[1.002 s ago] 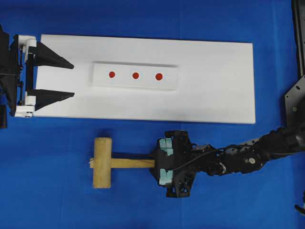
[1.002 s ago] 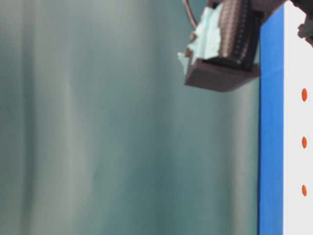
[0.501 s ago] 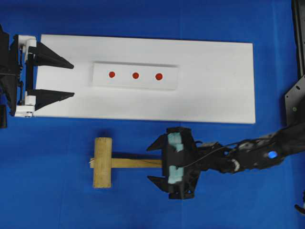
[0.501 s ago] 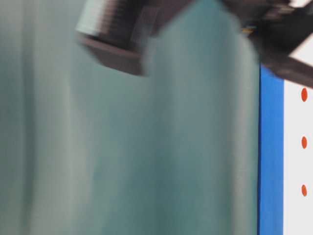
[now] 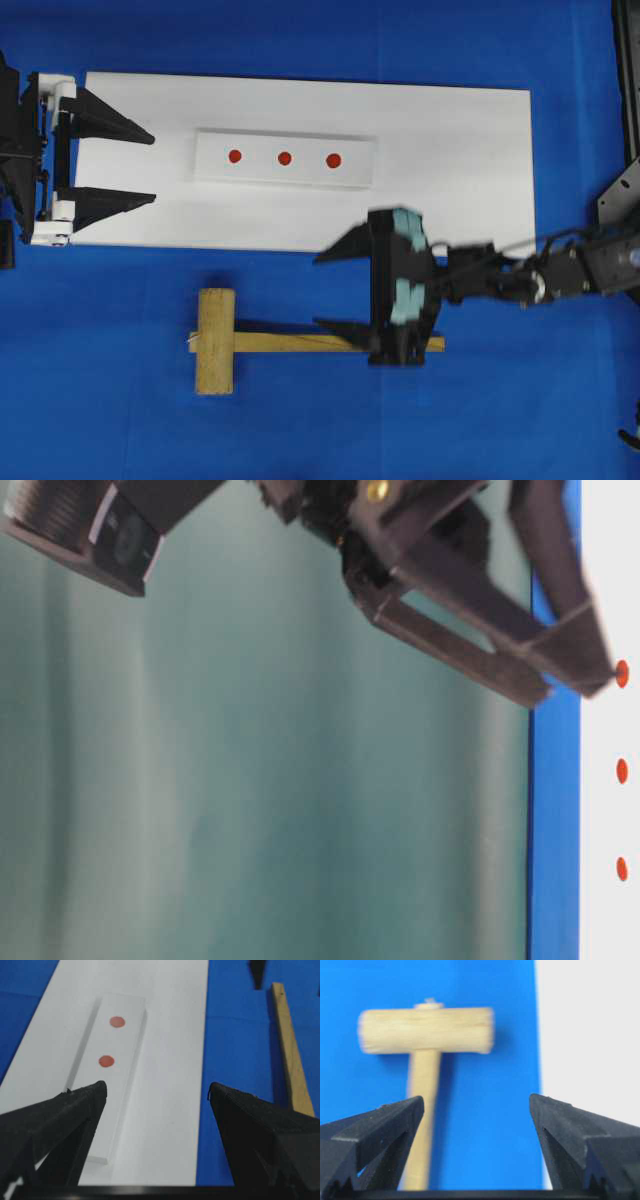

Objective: Hit the mark with a hammer.

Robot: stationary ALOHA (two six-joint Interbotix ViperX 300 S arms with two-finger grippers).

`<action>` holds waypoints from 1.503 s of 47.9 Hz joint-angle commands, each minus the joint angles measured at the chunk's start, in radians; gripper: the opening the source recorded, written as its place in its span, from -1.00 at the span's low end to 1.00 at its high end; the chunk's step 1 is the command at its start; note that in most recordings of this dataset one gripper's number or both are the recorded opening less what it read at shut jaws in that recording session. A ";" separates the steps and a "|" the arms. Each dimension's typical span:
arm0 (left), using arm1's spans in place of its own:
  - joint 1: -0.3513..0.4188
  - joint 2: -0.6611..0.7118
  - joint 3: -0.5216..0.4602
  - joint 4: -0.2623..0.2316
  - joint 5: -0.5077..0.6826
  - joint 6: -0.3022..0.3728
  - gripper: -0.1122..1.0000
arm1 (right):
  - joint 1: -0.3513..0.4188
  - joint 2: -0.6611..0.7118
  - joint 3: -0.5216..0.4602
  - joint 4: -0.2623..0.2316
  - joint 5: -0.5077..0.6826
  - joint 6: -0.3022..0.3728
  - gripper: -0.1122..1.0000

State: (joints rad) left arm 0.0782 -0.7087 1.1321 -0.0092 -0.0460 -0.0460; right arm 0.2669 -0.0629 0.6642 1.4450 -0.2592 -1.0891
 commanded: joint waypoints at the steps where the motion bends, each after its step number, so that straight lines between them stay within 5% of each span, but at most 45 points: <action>1: 0.005 0.000 -0.008 -0.002 -0.003 -0.002 0.64 | -0.064 -0.060 0.009 -0.003 0.035 -0.029 0.68; 21: 0.003 0.000 -0.008 -0.002 -0.002 0.017 0.64 | -0.344 -0.202 0.107 -0.005 0.215 -0.126 0.67; 39: -0.012 -0.141 0.021 0.000 0.017 0.031 0.64 | -0.350 -0.551 0.284 -0.020 0.230 -0.126 0.66; 52: -0.028 -0.302 0.051 0.000 0.127 0.120 0.64 | -0.351 -0.798 0.425 -0.057 0.230 -0.126 0.66; 72: -0.034 -0.477 0.133 0.000 0.219 0.137 0.64 | -0.351 -0.931 0.600 -0.084 0.261 -0.130 0.65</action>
State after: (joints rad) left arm 0.0460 -1.1766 1.2655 -0.0092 0.1703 0.0874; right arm -0.0813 -0.9817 1.2533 1.3637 0.0031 -1.2180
